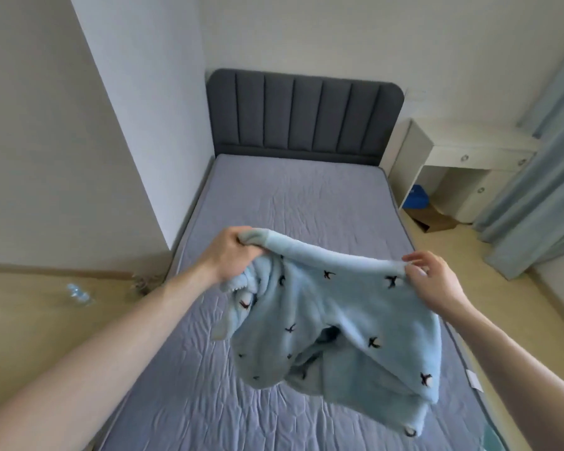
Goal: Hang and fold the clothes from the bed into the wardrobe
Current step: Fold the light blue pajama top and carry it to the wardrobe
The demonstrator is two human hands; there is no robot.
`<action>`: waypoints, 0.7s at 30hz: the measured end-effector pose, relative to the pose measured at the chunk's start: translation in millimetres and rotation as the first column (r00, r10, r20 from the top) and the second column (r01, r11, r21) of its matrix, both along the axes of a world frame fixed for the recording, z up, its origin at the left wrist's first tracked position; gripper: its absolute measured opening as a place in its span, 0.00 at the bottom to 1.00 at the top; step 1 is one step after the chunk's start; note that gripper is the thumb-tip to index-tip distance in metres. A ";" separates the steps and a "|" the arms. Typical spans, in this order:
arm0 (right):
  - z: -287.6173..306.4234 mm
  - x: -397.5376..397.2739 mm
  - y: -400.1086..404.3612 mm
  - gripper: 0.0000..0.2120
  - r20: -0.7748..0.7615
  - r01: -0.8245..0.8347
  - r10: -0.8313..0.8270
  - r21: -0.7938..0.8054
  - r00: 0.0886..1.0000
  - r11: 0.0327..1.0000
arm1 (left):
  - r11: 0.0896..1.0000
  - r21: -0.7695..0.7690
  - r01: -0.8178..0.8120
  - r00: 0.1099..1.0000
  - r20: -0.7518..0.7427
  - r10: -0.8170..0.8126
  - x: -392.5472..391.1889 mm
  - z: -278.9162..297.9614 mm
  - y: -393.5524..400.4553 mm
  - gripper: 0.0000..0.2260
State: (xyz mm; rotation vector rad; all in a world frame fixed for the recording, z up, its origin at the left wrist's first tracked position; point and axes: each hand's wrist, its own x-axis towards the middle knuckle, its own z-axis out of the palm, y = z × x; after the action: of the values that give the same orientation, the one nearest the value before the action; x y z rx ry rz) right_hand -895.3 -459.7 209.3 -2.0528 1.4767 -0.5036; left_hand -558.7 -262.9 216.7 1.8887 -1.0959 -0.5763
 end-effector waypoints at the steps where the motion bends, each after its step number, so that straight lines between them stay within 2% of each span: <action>1: -6.0 5.9 14.4 0.14 -0.019 -0.083 0.083 -0.004 0.996 0.997 | 0.998 -0.007 0.060 0.998 0.012 -0.060 -8.1 16.0 -3.0 0.08; 4: -6.8 38.9 81.0 0.30 0.087 -0.434 0.427 0.102 0.900 0.895 | 0.976 0.037 0.214 0.977 -0.028 -0.213 -37.1 48.0 -12.9 0.06; 6: -2.9 64.7 112.0 0.36 0.201 -0.532 0.501 0.156 0.842 0.832 | 0.957 0.070 0.280 0.957 -0.100 -0.272 -50.0 55.1 -18.0 0.02; 7: -1.5 75.6 118.6 0.34 0.248 -0.517 0.476 0.137 0.844 0.845 | 0.949 0.075 0.307 0.948 -0.117 -0.298 -53.1 56.4 -19.5 0.02; 10: 3.6 94.8 114.1 0.15 0.355 -0.422 0.380 0.047 0.854 0.905 | 0.929 0.122 0.350 0.934 0.029 -0.356 -45.1 53.7 -18.2 0.15; 12: 1.0 95.3 110.3 0.12 0.409 -0.439 0.390 0.029 0.825 0.898 | 0.938 0.119 0.325 0.938 0.085 -0.335 -26.1 47.2 -9.6 0.22; 15: -5.8 93.0 114.5 0.08 0.509 -0.441 0.348 0.069 0.787 0.895 | 0.971 0.119 0.207 0.977 -0.071 -0.200 -2.3 20.5 25.0 0.45; 16: -7.2 93.1 116.2 0.07 0.555 -0.421 0.299 0.105 0.776 0.901 | 0.970 0.159 0.182 0.976 -0.149 -0.158 -0.7 2.8 41.8 0.52; 17: -6.1 93.6 117.5 0.06 0.593 -0.399 0.239 0.153 0.769 0.904 | 0.958 0.222 0.180 0.967 -0.218 -0.131 -4.0 -18.9 60.0 0.55; 19: -4.5 95.9 116.6 0.07 0.629 -0.381 0.170 0.217 0.758 0.899 | 0.892 0.372 0.255 0.940 -0.313 -0.138 -25.4 -64.7 93.6 0.49; 21: -0.7 97.7 116.2 0.12 0.639 -0.415 0.178 0.242 0.748 0.877 | 0.861 0.418 0.290 0.928 -0.343 -0.146 -48.0 -101.2 110.7 0.34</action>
State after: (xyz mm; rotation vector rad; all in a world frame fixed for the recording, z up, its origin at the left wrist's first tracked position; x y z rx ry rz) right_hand -797.6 -343.5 208.6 -1.5705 0.7591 -0.6140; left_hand -606.6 -152.2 115.5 1.9871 -1.0386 -1.3154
